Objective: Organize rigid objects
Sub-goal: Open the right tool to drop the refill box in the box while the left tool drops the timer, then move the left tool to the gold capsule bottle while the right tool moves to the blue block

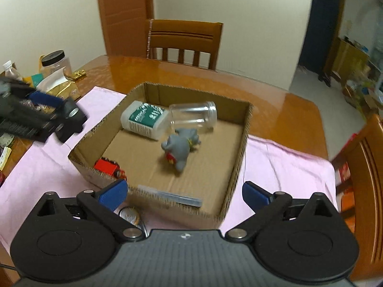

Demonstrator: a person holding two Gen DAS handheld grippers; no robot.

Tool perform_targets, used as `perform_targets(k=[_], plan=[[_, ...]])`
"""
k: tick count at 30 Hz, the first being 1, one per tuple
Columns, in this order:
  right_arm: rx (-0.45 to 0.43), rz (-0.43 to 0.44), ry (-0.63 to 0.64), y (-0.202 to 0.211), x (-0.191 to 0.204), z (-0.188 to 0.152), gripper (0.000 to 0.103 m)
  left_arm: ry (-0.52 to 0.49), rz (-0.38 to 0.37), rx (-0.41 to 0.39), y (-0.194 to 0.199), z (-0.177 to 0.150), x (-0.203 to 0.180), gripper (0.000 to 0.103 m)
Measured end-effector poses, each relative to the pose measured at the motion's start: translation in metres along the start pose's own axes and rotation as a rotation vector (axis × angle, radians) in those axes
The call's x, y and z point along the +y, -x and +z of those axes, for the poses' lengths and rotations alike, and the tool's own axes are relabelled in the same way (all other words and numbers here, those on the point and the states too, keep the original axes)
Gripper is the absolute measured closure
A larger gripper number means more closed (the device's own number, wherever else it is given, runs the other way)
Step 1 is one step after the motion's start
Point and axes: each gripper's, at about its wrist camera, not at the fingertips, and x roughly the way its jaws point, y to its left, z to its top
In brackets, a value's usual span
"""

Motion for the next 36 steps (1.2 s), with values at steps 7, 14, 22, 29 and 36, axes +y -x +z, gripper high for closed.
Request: perform_targets(k=[7, 14, 22, 29, 36], plan=[[0.001, -0.038, -0.076, 0.016, 0.001, -0.02, 0.0, -0.018, -0.012, 0.011, -0.028, 0.019, -0.008, 0.034], [0.002, -0.063, -0.116, 0.023, -0.008, -0.032, 0.0, -0.009, 0.0, 0.017, -0.046, 0.023, -0.011, 0.027], [0.023, -0.099, -0.155, 0.025, -0.016, -0.047, 0.0, 0.032, 0.024, -0.001, -0.04, 0.014, -0.009, 0.009], [0.025, -0.11, -0.202, 0.025, -0.021, -0.059, 0.0, 0.088, 0.049, -0.017, -0.018, -0.014, -0.006, 0.006], [0.069, -0.114, -0.208, 0.015, -0.009, -0.085, 0.0, 0.118, 0.103, -0.015, 0.0, -0.056, -0.01, 0.002]])
